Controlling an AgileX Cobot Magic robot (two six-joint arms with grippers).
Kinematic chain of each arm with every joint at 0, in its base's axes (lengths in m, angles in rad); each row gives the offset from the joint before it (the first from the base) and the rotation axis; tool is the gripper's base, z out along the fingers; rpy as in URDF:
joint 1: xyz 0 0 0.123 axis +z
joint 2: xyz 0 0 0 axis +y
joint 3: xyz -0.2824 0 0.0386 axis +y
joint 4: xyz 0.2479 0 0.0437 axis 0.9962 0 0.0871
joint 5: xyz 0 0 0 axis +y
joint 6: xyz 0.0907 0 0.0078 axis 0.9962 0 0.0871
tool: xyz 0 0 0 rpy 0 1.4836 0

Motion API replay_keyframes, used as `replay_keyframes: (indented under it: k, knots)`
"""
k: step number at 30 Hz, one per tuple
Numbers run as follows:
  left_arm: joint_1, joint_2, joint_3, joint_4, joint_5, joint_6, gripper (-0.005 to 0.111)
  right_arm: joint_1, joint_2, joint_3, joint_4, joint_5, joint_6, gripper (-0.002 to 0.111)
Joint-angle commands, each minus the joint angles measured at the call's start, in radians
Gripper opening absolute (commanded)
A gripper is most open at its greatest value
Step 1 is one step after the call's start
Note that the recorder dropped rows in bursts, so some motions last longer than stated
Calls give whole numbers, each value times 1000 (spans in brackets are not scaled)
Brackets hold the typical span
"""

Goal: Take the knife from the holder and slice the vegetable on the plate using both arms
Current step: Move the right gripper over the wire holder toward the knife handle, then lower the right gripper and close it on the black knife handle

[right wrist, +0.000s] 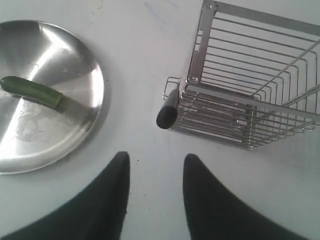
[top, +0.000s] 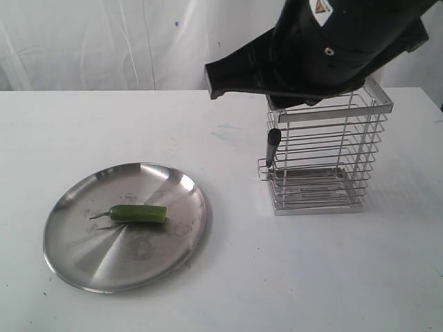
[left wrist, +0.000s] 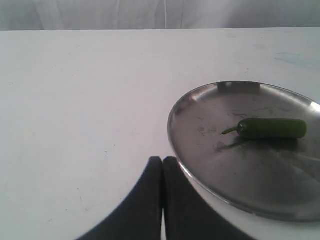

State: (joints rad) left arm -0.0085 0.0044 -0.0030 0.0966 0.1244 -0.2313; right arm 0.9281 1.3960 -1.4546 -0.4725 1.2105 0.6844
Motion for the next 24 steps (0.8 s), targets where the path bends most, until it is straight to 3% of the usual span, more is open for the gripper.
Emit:
replay_keyframes:
  k: [1, 4, 14, 24]
  knots:
    - [-5, -4, 3, -5, -1, -2, 0, -1, 27, -4, 43, 11, 58, 49]
    - [-5, -4, 3, -5, -1, -2, 0, -1, 57, -4, 37, 11, 102, 55]
    - [-5, -4, 3, -5, -1, -2, 0, -5, 194, -4, -62, 11, 196, 55]
    - [-5, -4, 3, -5, -1, -2, 0, -124, 229, -4, -32, 11, 279, 54]
